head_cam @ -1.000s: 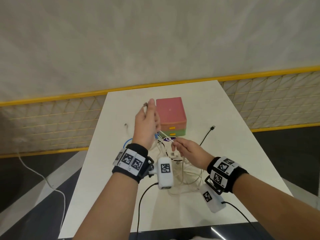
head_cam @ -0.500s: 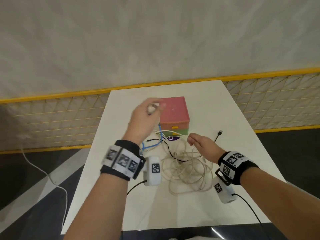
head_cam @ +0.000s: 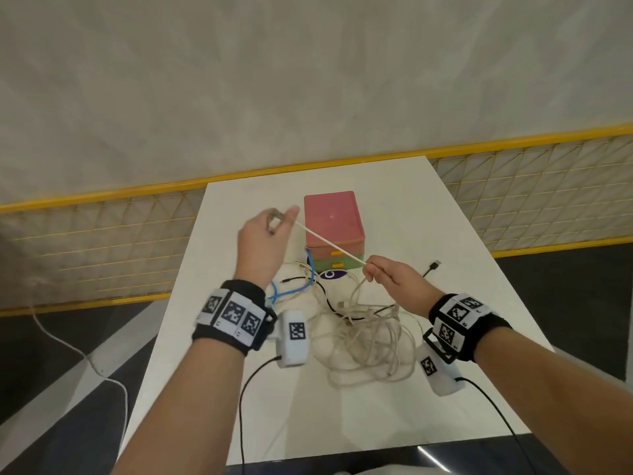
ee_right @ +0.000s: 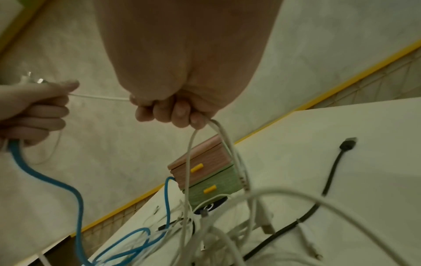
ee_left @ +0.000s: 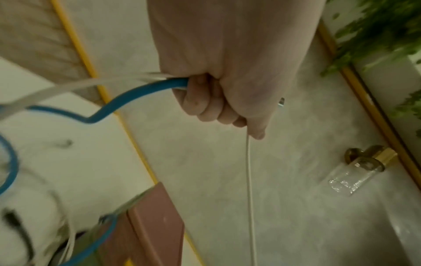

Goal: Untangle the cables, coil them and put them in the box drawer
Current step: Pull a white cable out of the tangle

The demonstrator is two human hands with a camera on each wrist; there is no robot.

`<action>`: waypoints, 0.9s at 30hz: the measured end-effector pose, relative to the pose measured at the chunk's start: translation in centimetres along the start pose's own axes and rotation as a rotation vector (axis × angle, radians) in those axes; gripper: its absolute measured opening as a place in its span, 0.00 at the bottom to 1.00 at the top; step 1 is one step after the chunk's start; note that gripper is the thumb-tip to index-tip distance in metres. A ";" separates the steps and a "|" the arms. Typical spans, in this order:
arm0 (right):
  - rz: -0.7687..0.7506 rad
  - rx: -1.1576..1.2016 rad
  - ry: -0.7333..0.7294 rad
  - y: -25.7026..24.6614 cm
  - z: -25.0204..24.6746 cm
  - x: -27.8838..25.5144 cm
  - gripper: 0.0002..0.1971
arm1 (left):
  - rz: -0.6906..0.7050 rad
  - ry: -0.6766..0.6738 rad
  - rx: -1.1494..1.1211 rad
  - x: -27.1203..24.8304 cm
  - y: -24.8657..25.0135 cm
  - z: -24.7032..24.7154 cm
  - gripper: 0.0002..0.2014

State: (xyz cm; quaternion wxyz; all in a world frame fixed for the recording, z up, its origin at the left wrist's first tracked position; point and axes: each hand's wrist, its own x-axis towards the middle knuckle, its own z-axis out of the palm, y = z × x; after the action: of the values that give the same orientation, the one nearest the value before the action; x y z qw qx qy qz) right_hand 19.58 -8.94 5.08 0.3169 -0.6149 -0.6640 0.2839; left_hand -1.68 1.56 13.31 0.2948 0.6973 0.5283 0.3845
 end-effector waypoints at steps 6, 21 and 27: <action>0.027 0.011 -0.044 0.6 0.5 0.6 0.13 | 0.007 0.239 0.004 1.6 -2.0 -1.3 0.17; -0.023 0.041 0.003 0.1 1.5 0.4 0.13 | -0.036 -0.101 -0.133 -3.2 -0.3 3.4 0.16; 0.063 -0.026 -0.016 2.4 2.0 -1.0 0.14 | 0.052 0.221 -0.104 0.9 -0.2 -2.4 0.22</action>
State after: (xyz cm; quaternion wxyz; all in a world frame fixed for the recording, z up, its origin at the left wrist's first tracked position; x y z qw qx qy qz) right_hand 19.59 -9.67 1.85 0.2945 -0.6371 -0.6505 0.2901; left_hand -3.72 2.46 14.64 0.2606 0.6480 0.5183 0.4935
